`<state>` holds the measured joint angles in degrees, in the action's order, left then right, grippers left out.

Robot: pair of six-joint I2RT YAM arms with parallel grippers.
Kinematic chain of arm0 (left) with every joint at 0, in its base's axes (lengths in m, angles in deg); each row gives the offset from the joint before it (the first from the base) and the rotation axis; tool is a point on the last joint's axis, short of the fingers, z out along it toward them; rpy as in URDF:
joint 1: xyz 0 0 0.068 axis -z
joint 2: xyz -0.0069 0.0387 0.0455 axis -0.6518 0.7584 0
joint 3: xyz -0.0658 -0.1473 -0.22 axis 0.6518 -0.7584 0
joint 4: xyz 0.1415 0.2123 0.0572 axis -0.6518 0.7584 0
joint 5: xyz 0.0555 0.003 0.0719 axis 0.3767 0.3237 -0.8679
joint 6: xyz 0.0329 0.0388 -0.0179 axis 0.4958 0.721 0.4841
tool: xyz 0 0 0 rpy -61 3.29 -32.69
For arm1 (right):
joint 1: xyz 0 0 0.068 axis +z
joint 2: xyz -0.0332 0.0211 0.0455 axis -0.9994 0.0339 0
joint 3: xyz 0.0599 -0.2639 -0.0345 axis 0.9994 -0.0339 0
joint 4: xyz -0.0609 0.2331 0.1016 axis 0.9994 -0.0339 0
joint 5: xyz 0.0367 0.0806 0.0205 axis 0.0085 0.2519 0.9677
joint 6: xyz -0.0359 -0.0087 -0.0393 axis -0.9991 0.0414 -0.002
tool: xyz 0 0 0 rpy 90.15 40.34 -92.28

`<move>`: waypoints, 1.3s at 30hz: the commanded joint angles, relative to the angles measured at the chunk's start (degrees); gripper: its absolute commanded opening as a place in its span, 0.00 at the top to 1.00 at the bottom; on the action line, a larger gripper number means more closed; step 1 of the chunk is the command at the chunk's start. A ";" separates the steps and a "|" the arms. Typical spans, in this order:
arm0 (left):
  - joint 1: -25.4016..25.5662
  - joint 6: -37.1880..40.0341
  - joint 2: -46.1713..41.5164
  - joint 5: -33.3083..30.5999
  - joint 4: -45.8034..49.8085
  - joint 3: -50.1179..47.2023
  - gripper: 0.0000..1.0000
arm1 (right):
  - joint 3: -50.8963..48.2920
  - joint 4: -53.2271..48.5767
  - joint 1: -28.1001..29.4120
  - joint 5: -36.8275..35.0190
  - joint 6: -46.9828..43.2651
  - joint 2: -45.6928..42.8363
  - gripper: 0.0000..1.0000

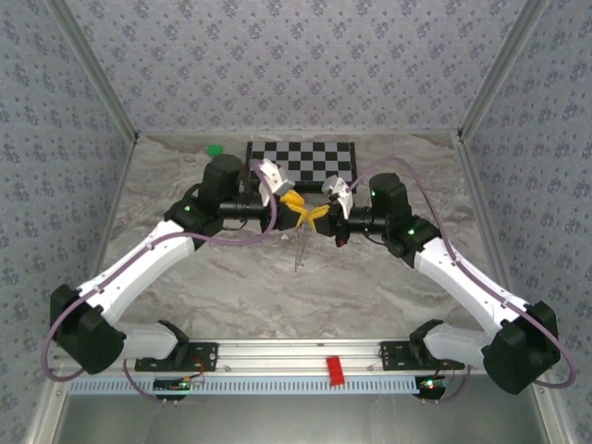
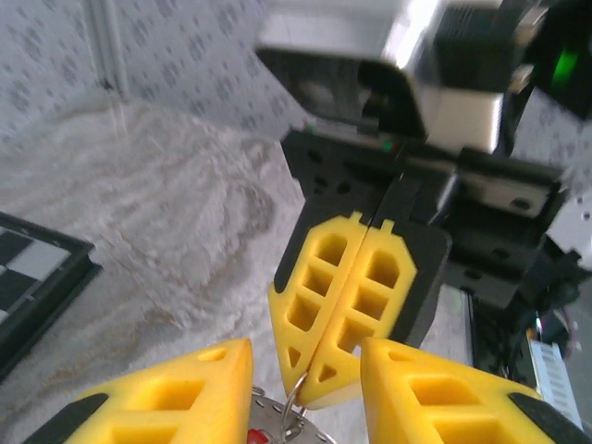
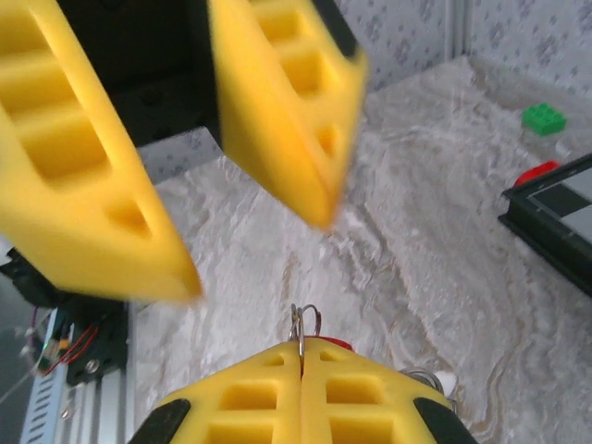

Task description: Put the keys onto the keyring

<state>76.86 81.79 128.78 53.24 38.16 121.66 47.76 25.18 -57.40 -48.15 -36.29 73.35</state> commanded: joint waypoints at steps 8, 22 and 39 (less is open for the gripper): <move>-4.23 -20.56 -6.20 1.29 -28.73 -10.73 0.60 | -13.63 49.13 -0.69 -4.48 13.68 -3.47 1.00; -3.42 -21.26 -2.84 6.18 -31.59 -10.55 0.60 | -11.15 51.08 -0.78 -1.15 19.30 -1.69 1.00; 0.05 -15.13 -0.53 6.56 -25.23 -8.86 0.83 | -11.49 53.20 -1.01 -0.58 21.71 -1.33 1.00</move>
<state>76.47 64.64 128.26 58.42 12.65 110.58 34.41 74.56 -58.10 -49.20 -15.92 72.17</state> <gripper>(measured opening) 0.204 0.038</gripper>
